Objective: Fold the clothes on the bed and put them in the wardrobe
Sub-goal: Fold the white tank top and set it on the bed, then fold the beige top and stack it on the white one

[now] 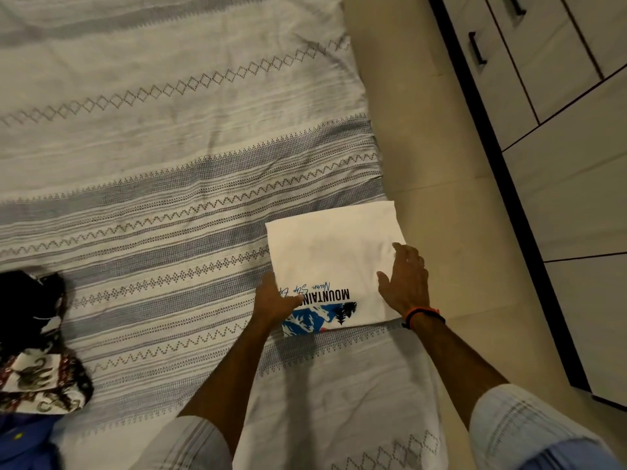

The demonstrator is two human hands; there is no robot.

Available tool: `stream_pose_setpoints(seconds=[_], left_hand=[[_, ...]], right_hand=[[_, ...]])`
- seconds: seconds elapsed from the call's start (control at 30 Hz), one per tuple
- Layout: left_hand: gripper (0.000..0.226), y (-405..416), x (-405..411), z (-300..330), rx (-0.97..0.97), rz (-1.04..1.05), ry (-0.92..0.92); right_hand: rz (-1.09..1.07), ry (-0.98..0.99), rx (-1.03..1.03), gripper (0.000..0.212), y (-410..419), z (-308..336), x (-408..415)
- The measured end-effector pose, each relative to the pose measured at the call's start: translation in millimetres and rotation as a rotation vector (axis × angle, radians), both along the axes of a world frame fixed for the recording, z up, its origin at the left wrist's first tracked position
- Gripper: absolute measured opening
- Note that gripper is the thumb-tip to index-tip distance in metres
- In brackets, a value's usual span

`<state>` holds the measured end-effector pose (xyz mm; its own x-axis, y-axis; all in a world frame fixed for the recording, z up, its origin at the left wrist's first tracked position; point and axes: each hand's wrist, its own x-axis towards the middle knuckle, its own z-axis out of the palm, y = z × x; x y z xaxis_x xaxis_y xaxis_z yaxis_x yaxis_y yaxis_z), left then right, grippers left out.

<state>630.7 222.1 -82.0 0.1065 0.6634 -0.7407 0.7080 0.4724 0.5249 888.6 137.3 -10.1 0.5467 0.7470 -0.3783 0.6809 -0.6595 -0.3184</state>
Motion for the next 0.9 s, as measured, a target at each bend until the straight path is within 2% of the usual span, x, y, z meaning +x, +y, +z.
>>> stream_pose_setpoints(seconds=[0.1, 0.23, 0.5, 0.67, 0.9], left_hand=[[0.076, -1, 9, 63, -0.007, 0.036, -0.020], [0.087, -7, 1, 97, -0.019, 0.054, 0.010], [0.087, -44, -49, 172, 0.114, 0.085, -0.048], [0.077, -75, -112, 208, 0.170, 0.136, -0.088], [0.066, -111, -246, 236, 0.240, 0.310, -0.122]], right_hand=[[0.001, 0.118, 0.054, 0.064, -4, 14, -10], [0.017, 0.253, 0.114, 0.061, -9, 40, -25], [0.072, 0.339, 0.183, 0.055, -28, 105, -75], [0.154, 0.378, 0.211, 0.050, -40, 137, -133], [0.276, 0.441, 0.257, 0.041, -52, 167, -258]])
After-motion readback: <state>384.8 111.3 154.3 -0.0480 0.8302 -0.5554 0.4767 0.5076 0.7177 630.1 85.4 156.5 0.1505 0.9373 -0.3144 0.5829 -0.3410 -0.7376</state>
